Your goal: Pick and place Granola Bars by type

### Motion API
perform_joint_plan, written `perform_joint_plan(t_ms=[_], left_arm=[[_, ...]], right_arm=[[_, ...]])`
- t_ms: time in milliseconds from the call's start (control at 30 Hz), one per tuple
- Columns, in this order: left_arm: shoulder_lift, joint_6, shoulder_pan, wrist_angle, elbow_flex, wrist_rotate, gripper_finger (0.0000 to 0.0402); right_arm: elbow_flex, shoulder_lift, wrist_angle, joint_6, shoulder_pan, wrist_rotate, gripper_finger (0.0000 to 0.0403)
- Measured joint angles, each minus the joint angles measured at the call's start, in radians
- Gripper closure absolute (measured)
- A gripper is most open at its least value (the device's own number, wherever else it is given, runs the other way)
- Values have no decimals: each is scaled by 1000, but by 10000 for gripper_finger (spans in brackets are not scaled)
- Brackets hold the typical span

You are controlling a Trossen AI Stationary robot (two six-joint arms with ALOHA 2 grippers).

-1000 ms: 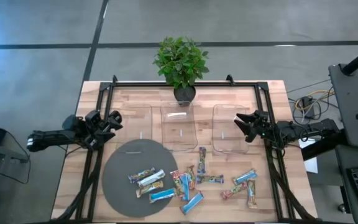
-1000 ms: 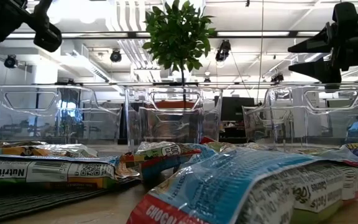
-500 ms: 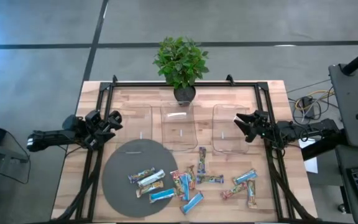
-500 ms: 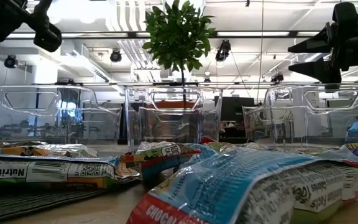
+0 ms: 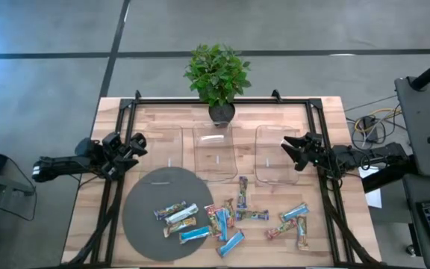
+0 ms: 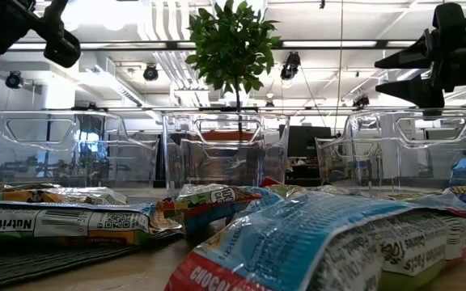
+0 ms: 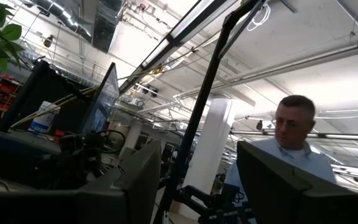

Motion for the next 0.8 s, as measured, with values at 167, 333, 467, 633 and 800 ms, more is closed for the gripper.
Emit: perform_joint_plan(t_ms=[167, 333, 467, 633, 800], left_arm=[[0, 0, 0, 0, 0, 0, 209], [0, 0, 0, 0, 0, 0, 209], [0, 0, 0, 0, 0, 0, 209], [0, 0, 0, 0, 0, 0, 209], [0, 0, 0, 0, 0, 0, 209]], right_arm=[[-1, 0, 12, 0, -3, 16, 161], [-1, 0, 16, 0, -3, 16, 161], [-1, 0, 17, 0, -3, 16, 161], [-1, 0, 17, 4, -2, 17, 161], [-1, 0, 18, 107, -2, 25, 161]])
